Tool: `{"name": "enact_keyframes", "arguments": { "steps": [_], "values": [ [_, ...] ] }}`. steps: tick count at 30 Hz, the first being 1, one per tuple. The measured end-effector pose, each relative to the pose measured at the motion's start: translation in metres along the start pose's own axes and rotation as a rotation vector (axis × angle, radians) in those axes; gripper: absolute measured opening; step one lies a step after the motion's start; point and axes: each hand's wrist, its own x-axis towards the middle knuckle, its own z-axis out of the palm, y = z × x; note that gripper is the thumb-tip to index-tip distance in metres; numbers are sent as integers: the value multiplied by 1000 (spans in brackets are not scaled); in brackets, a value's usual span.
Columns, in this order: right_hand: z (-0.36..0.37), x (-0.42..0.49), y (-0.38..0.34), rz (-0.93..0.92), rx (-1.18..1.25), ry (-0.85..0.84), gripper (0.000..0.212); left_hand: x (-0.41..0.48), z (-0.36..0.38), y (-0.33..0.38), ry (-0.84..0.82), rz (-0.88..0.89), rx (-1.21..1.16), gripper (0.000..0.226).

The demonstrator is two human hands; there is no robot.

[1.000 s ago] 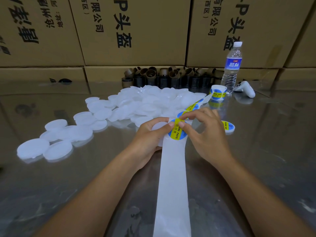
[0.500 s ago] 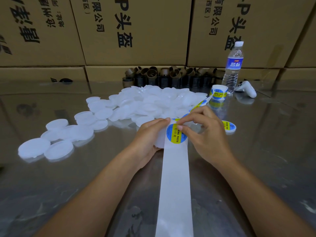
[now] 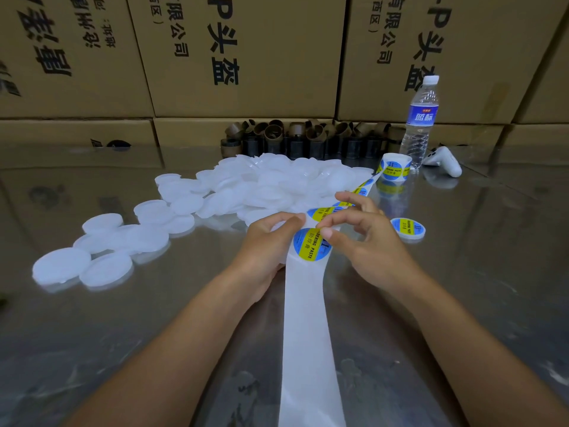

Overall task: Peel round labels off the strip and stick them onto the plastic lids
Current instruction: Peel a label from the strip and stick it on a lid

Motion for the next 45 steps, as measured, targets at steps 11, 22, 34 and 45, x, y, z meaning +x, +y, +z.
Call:
{"name": "enact_keyframes", "arguments": {
  "steps": [11,22,34,45],
  "values": [
    [-4,4,-1,106,403,22,39,1,2,-2,123,16,37,16],
    [-15,9,-1,204,753,249,24,0,0,-2,167,28,-28,2],
    [-7,4,-1,-80,451,234,50,-2,-2,12,-110,-82,-566,40],
    [-7,5,-2,-30,532,166,47,-3,-1,8,-317,-220,-460,59]
  ]
}}
